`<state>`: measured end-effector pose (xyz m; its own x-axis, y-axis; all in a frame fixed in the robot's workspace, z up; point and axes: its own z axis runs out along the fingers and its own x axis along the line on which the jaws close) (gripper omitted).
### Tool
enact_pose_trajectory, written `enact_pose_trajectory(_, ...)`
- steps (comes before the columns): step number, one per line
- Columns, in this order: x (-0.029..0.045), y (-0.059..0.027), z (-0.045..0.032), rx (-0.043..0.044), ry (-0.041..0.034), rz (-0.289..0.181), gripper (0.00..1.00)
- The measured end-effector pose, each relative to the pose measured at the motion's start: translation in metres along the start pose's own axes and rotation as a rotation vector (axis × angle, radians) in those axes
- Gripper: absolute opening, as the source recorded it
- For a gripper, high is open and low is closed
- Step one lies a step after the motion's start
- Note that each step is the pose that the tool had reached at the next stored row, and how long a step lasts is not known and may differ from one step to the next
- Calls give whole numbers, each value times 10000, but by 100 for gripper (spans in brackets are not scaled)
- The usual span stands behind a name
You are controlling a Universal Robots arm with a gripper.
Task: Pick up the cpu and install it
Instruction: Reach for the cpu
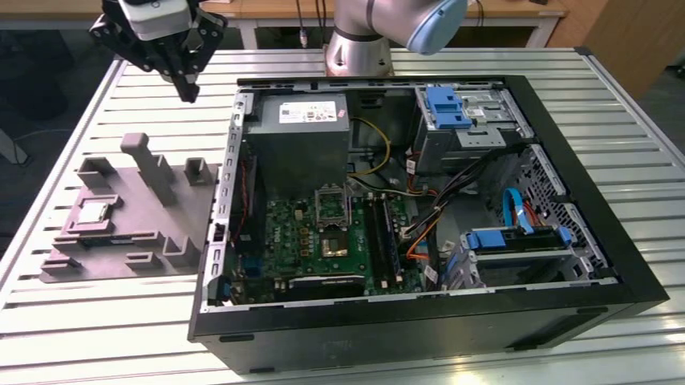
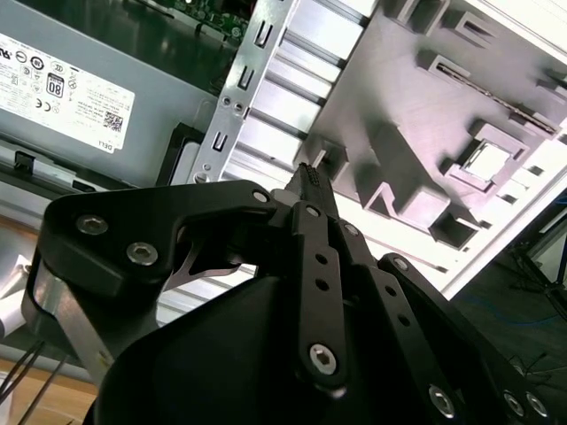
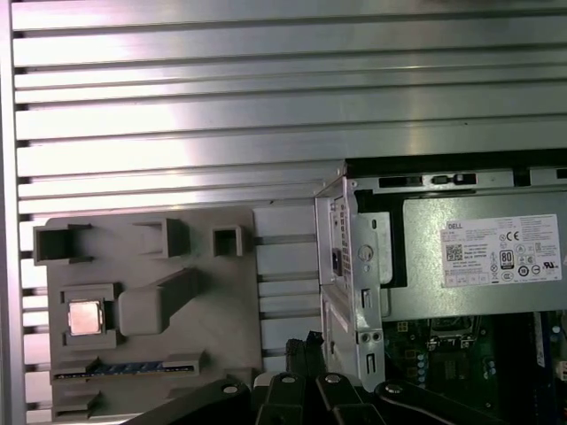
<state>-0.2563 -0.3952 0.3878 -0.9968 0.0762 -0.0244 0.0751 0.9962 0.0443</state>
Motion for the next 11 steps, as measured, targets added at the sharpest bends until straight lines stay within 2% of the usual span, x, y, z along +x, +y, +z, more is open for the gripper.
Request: enact_pose_trajectory(11, 37, -3, 3, 0, 0, 0, 11)
